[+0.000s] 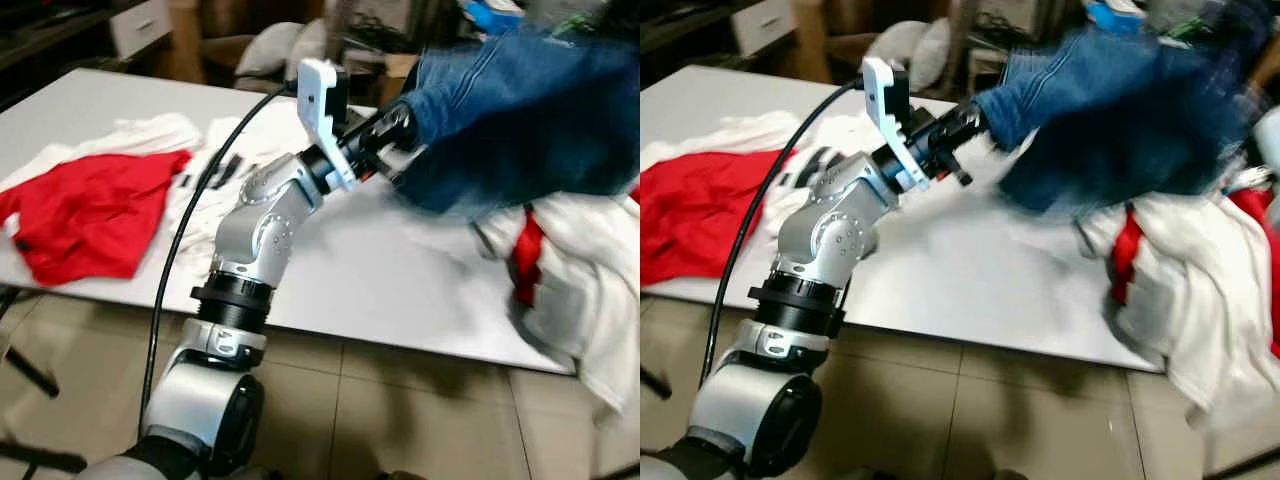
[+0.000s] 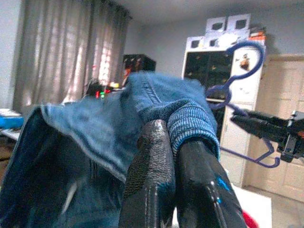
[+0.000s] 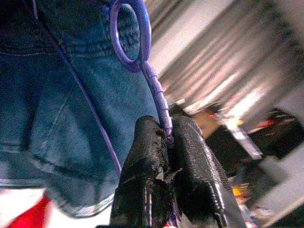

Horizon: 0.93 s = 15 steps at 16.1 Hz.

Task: Hang hanger

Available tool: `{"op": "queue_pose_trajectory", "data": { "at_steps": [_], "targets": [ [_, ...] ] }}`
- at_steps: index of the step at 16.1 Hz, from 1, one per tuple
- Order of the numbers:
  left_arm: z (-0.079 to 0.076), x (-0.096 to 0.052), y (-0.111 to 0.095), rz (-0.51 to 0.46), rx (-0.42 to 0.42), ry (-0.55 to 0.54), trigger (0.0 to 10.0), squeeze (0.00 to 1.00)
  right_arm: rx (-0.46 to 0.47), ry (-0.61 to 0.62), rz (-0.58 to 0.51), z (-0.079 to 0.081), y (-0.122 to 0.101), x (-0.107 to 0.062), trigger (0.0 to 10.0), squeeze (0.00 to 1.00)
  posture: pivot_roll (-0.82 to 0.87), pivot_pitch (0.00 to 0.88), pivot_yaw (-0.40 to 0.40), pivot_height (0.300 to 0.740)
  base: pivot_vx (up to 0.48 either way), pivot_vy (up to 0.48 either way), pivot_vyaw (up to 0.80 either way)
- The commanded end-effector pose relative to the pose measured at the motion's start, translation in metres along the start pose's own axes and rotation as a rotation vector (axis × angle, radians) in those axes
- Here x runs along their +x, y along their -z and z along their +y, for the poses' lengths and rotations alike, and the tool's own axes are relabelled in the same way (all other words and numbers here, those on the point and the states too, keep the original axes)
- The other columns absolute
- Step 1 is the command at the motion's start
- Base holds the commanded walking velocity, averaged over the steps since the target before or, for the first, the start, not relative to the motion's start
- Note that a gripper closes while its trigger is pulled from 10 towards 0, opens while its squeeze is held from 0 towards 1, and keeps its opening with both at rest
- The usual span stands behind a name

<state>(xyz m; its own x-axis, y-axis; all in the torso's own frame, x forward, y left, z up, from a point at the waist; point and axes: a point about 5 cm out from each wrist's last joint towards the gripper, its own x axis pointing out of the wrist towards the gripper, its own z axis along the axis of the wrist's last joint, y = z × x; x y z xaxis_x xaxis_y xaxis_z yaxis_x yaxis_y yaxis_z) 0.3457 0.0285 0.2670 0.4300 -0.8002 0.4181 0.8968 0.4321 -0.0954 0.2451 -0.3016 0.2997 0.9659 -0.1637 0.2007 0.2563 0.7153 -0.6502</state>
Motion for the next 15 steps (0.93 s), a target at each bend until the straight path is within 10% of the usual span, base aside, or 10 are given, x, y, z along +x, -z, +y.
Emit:
{"op": "queue_pose_trajectory", "data": {
  "at_steps": [1, 3, 7, 8, 15],
  "targets": [
    [-0.001, 0.001, -0.007, -0.04, 0.003, -0.005, 10.0, 0.0, -0.033, 0.122, -0.031, -0.021, -0.005, -0.002, 10.0, 0.0, -0.21, 0.0, 0.016, 0.74, 0.0, 0.0, 0.0],
    [-0.008, -0.008, 0.021, 0.11, 0.005, 0.039, 10.0, 0.0, -0.082, 0.125, -0.031, -0.02, -0.001, -0.007, 10.0, 0.0, -0.21, 0.0, 0.028, 0.74, 0.0, 0.0, 0.0],
    [-0.004, -0.039, 0.101, 0.557, 0.132, -0.013, 10.0, 0.0, -0.023, -0.405, 0.297, 0.042, 0.057, -0.046, 10.0, 0.0, -0.22, 0.0, 0.043, 0.74, 0.0, 0.0, 0.0],
    [-0.011, -0.046, 0.12, 0.628, 0.132, 0.042, 10.0, 1.0, -0.001, -0.557, 0.386, 0.06, 0.069, -0.066, 10.0, 0.0, -0.23, 0.0, 0.049, 0.74, 0.0, 0.0, 0.0],
    [0.005, -0.069, 0.113, 0.799, 0.278, 0.236, 10.0, 1.0, 0.112, -0.973, 0.392, 0.032, 0.048, -0.093, 10.0, 0.0, -0.23, 0.0, 0.05, 0.74, 0.0, 0.0, 0.0]
  ]
}}
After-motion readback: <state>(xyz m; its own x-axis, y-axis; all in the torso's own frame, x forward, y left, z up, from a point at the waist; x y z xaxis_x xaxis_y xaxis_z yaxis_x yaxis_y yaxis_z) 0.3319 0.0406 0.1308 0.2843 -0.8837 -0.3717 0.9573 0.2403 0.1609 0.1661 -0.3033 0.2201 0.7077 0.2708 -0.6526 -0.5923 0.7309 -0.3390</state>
